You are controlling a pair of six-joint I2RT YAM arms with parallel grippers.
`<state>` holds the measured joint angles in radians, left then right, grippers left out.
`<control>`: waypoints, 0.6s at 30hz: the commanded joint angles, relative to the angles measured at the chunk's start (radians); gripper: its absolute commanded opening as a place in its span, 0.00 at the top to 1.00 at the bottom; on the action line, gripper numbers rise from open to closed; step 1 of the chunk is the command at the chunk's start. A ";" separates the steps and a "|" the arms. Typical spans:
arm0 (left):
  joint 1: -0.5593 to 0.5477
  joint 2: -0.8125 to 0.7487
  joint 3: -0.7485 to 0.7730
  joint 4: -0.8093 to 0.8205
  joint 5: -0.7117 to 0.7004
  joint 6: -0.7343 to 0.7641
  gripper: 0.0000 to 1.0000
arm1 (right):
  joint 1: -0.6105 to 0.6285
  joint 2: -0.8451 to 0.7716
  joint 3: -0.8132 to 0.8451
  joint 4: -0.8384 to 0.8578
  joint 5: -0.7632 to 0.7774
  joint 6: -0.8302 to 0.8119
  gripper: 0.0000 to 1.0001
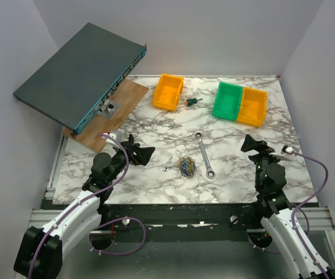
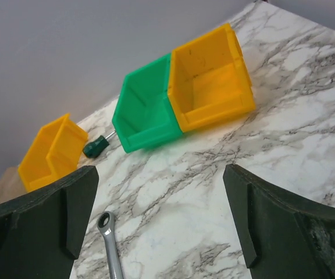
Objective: Untangle the cables
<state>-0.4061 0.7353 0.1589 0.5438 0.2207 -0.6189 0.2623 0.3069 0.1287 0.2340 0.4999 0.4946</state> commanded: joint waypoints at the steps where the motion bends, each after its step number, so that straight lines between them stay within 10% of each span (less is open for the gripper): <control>1: -0.007 0.003 0.023 0.025 0.098 0.079 0.02 | 0.005 -0.058 -0.033 -0.138 0.017 0.075 0.00; 18: -0.233 0.380 0.254 -0.100 0.205 0.278 0.14 | 0.004 0.218 0.037 -0.058 -0.076 0.083 0.00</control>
<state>-0.5945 1.0698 0.3595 0.5198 0.4126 -0.4145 0.2623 0.4969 0.1226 0.1429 0.4503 0.5716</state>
